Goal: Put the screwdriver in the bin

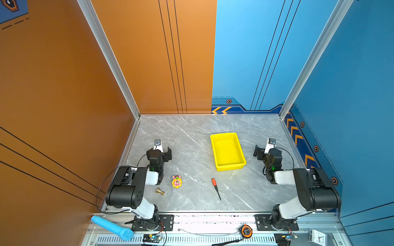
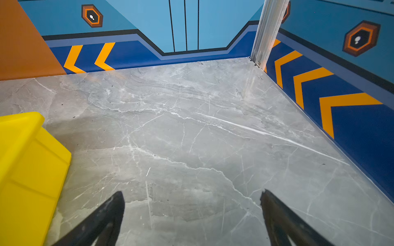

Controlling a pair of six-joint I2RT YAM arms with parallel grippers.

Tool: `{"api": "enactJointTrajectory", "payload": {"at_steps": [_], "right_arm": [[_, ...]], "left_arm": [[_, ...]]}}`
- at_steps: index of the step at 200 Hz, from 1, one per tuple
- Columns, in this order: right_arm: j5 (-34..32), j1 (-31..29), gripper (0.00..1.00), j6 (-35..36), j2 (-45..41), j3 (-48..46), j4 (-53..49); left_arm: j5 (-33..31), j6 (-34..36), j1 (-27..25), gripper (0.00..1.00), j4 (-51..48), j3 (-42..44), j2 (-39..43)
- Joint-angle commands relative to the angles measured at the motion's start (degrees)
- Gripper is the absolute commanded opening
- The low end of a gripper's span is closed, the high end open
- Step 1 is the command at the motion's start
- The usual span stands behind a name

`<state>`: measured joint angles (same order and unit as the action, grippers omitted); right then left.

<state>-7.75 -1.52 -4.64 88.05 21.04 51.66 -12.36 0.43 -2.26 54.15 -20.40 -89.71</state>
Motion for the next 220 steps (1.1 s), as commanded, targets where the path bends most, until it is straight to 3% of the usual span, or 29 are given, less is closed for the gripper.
{"api": "enactJointTrajectory", "payload": {"at_steps": [1, 220], "right_arm": [[-1.3, -0.3, 1.0, 0.6, 0.5, 0.1, 1.0], [-1.2, -0.3, 1.0, 0.7, 0.6, 0.1, 1.0]], "left_arm": [[1.6, -0.4, 0.3, 0.98, -1.0, -1.1, 0.2], [2.7, 0.4, 0.2, 0.98, -1.0, -1.4, 0.1]]}}
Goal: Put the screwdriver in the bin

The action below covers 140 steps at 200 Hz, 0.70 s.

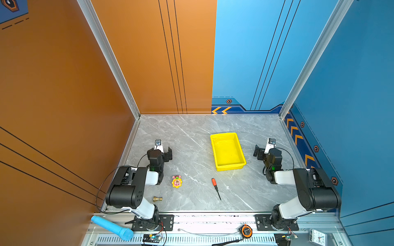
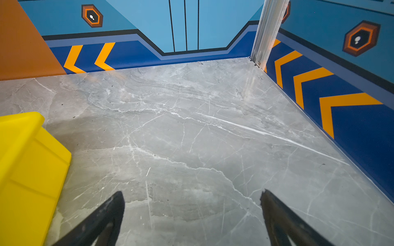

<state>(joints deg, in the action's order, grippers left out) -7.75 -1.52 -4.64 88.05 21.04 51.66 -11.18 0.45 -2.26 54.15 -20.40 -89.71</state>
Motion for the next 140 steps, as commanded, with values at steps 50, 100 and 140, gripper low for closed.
{"api": "enactJointTrajectory", "payload": {"at_steps": [50, 100, 140], "right_arm": [[-3.0, -0.9, 1.0, 0.9, 0.6, 0.1, 0.9], [-11.3, -2.8, 1.0, 0.4, -0.5, 0.0, 0.6], [-14.2, -4.8, 1.0, 1.6, -6.3, 3.1, -9.7]], "left_arm": [[1.6, 0.3, 0.2, 0.98, -1.1, -1.4, 0.1], [2.1, 0.1, 0.3, 0.98, -1.5, -1.0, 1.5], [-0.7, -1.0, -0.2, 0.98, -16.3, -3.2, 12.3]]}}
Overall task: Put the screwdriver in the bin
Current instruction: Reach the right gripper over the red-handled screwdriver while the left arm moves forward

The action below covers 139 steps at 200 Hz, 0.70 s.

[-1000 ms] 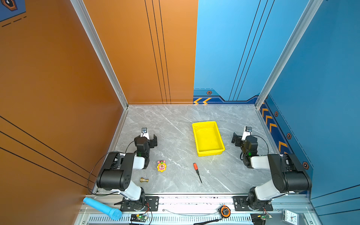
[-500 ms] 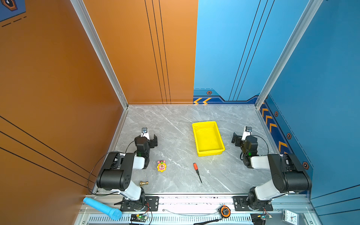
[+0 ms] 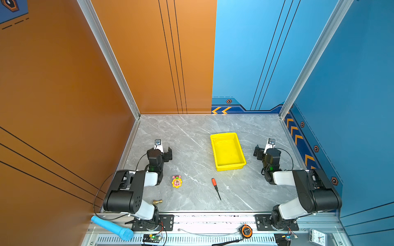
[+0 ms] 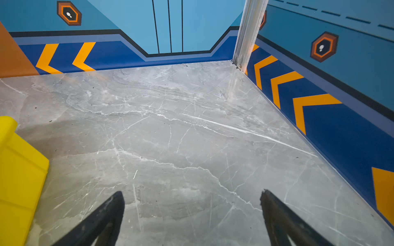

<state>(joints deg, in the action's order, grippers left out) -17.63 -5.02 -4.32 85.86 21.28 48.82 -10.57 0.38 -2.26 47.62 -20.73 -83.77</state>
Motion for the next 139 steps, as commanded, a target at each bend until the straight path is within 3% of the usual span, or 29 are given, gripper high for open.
{"api": "enactJointTrajectory", "payload": {"at_steps": [1, 38, 63, 91, 117, 139], "right_arm": [[-4.3, -1.4, 1.0, 1.3, -4.2, 3.0, -7.2], [-7.5, -5.1, 1.0, 2.8, -11.9, 5.0, -16.8], [-8.0, -7.4, 1.0, -1.3, -18.0, 8.3, -27.0], [-10.9, -9.1, 1.0, -8.9, -25.0, 13.9, -43.8], [-7.1, -10.2, 1.0, -13.3, -26.6, 22.7, -64.1], [-6.8, -13.7, 1.0, -15.9, -27.3, 26.5, -74.9]], "left_arm": [[-1.4, -1.1, -0.2, 0.98, -10.1, -2.9, 6.6], [-3.3, -6.3, -0.9, 0.98, -21.7, -3.0, 17.8], [-6.6, -13.7, -1.3, 0.98, -35.9, -5.1, 26.6], [-7.0, -19.6, -1.4, 0.98, -49.7, -7.4, 35.0], [-4.8, -25.4, -1.6, 0.98, -62.3, -10.0, 39.7], [-3.6, -27.8, -2.8, 0.98, -68.9, -10.7, 43.1]]}}
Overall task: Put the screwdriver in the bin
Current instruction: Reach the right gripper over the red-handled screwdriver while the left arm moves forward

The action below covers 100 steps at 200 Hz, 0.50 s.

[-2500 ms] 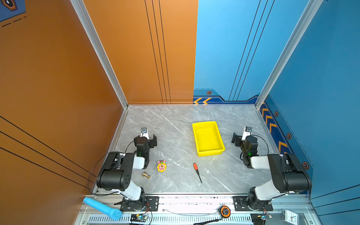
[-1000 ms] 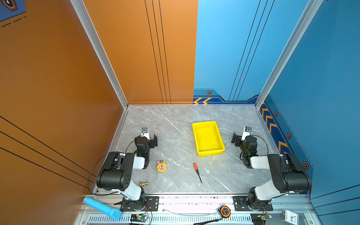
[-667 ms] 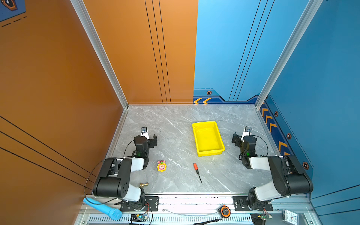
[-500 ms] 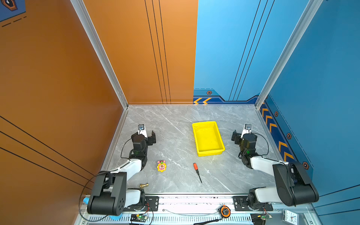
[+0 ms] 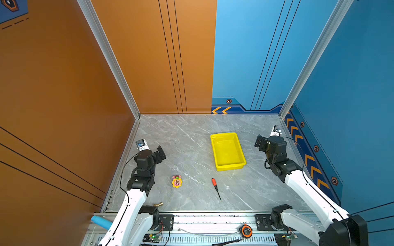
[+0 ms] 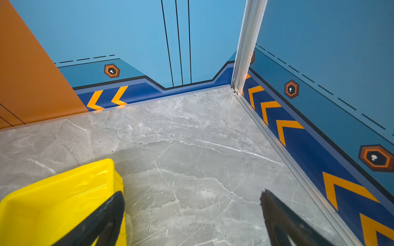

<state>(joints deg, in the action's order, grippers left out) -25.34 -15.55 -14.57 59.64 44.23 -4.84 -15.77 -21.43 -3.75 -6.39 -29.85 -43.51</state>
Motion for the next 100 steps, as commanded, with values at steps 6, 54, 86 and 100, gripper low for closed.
{"api": "enactJointTrajectory", "payload": {"at_steps": [6, 54, 86, 100], "right_arm": [[1.0, -4.5, 1.0, -6.3, -1.6, 3.8, -23.3], [4.4, -15.2, 1.0, -12.7, -4.3, 3.1, -35.6], [8.0, -21.9, 1.0, -15.7, -7.3, 0.7, -38.1], [10.6, -24.0, 1.0, -16.8, -7.5, 0.4, -39.1]], "left_arm": [[1.8, -6.8, -1.6, 0.98, -16.7, -1.9, 3.7], [10.2, -7.7, -3.0, 0.98, -26.9, -3.9, 5.3], [11.7, -9.5, -5.1, 0.98, -31.1, -5.4, 5.0], [14.5, -10.8, -5.4, 0.98, -32.5, -6.3, 3.9]]}}
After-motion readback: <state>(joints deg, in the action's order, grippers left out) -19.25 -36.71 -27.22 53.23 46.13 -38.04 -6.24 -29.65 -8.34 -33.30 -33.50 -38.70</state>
